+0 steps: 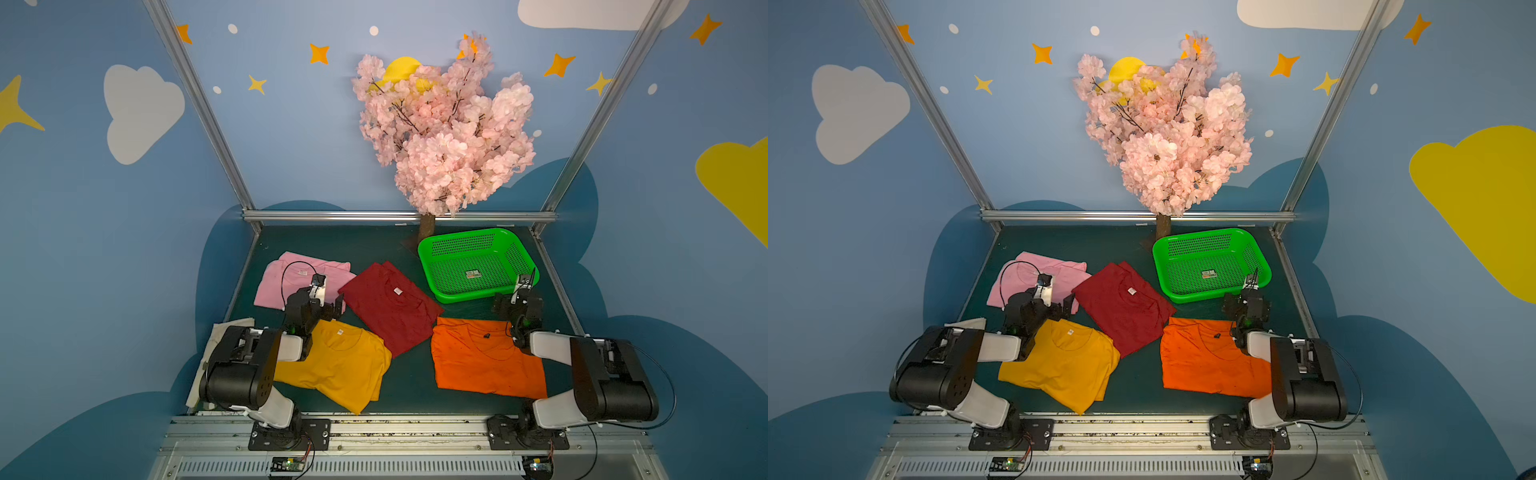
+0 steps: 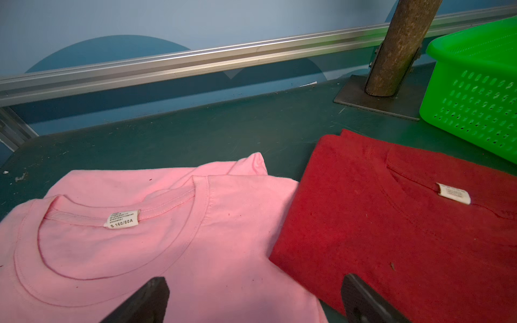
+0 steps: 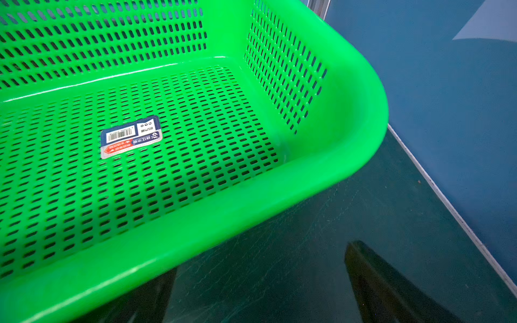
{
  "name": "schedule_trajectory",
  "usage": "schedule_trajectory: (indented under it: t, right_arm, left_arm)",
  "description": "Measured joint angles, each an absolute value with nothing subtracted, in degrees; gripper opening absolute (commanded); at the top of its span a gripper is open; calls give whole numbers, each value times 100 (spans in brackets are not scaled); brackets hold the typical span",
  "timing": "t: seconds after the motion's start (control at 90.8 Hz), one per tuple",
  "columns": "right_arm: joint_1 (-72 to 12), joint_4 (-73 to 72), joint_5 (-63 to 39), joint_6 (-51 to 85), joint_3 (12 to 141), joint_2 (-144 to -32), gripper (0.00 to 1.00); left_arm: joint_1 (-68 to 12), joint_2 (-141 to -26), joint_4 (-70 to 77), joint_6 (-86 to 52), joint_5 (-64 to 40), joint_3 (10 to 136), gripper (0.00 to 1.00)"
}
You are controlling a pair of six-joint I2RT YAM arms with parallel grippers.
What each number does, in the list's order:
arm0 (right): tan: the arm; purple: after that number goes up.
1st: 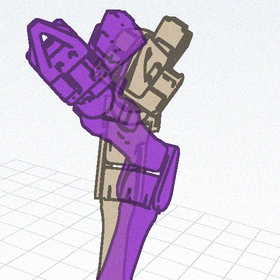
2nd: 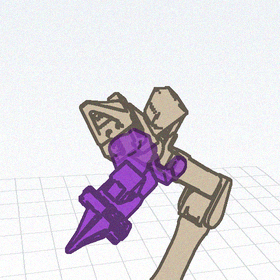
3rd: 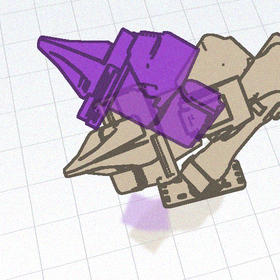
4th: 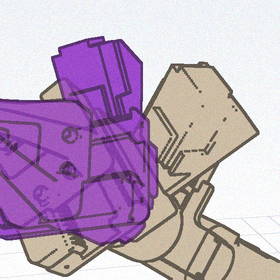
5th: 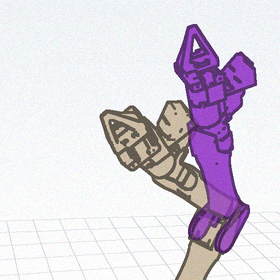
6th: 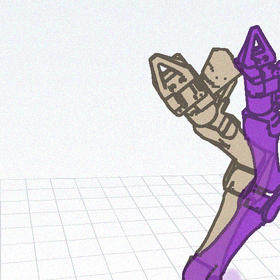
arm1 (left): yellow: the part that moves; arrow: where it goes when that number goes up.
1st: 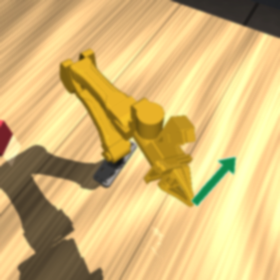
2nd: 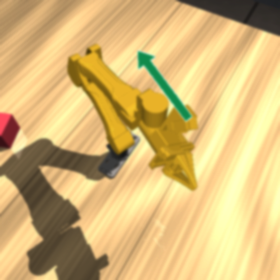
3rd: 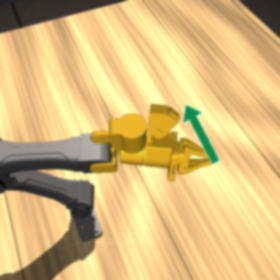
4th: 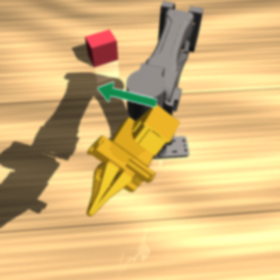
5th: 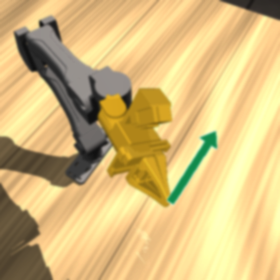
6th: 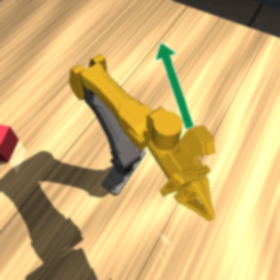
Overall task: Put the folded t-shirts into the basket
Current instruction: Pick up the T-shirt from the center of the board.
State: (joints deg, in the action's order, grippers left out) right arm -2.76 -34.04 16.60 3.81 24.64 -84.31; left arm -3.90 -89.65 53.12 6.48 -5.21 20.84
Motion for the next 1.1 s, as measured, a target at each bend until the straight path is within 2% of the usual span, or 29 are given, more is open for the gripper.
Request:
schedule_trajectory:
  t: [0.815,0.936,1.101]
  right_arm:
    - [-292,-3398,1708,384,2462,-8399,98]
    - [-344,-2993,1979,456,2386,-7765,98]
    - [-309,-1575,2630,1079,2630,-6152,98]
  left_arm:
    - [-338,-8962,5308,620,-523,2084,100]
    - [-325,-8637,5159,567,-318,1992,100]
    - [-325,-7155,3865,128,-93,2213,100]
